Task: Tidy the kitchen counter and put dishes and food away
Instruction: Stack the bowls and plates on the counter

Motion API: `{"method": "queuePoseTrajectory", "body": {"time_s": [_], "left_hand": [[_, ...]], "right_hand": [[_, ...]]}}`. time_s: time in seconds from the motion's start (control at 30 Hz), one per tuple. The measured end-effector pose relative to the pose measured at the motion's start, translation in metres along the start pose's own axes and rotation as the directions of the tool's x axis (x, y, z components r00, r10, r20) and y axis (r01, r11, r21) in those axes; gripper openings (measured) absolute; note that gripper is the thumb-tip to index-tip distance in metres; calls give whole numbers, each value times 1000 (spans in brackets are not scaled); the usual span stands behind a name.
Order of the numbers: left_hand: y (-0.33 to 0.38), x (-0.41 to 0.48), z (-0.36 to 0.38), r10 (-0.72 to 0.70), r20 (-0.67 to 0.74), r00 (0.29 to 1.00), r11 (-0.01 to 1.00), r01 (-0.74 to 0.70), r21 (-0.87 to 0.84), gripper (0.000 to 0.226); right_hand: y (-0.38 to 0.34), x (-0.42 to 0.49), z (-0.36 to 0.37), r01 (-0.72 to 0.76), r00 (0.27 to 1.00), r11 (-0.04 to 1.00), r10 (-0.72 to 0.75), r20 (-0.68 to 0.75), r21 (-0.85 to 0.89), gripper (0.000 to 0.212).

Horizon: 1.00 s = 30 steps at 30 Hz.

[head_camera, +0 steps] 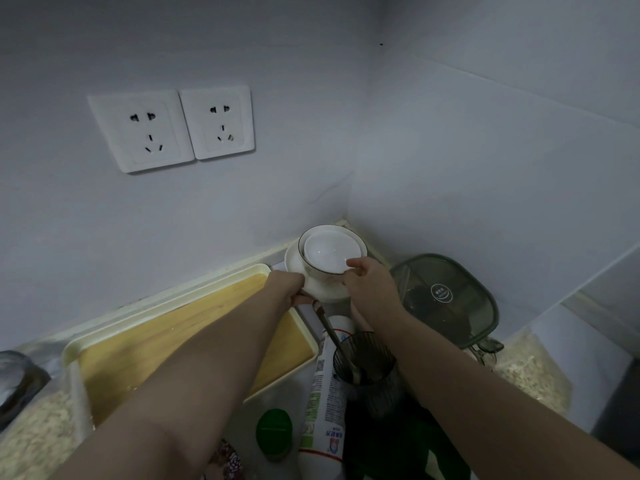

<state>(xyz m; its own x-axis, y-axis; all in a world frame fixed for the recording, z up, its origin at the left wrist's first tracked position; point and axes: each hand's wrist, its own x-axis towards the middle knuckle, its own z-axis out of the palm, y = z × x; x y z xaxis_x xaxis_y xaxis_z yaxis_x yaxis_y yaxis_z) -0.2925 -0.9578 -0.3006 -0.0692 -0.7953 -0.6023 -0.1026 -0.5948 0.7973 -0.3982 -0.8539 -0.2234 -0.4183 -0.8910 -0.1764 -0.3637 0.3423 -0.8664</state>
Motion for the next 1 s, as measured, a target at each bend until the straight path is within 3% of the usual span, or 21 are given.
{"method": "queuePoseTrajectory", "body": {"time_s": [0.13, 0.47, 0.63, 1.0], "left_hand": [[12, -11, -7, 11, 24, 1000, 996, -8, -94, 28], [47, -56, -36, 99, 36, 994, 994, -98, -46, 14], [67, -90, -47, 149, 66, 987, 988, -145, -54, 20], [62, -193, -96, 147, 172, 974, 988, -137, -71, 22]], "right_hand": [[-5, -2, -2, -5, 1000, 1000, 6, -22, 22, 35], [-28, -24, -14, 14, 987, 1000, -11, -162, 22, 35], [-43, -40, -27, 7, 977, 1000, -1, -215, 26, 40], [-78, -112, -23, -93, 970, 922, 169, -177, 375, 55]]}}
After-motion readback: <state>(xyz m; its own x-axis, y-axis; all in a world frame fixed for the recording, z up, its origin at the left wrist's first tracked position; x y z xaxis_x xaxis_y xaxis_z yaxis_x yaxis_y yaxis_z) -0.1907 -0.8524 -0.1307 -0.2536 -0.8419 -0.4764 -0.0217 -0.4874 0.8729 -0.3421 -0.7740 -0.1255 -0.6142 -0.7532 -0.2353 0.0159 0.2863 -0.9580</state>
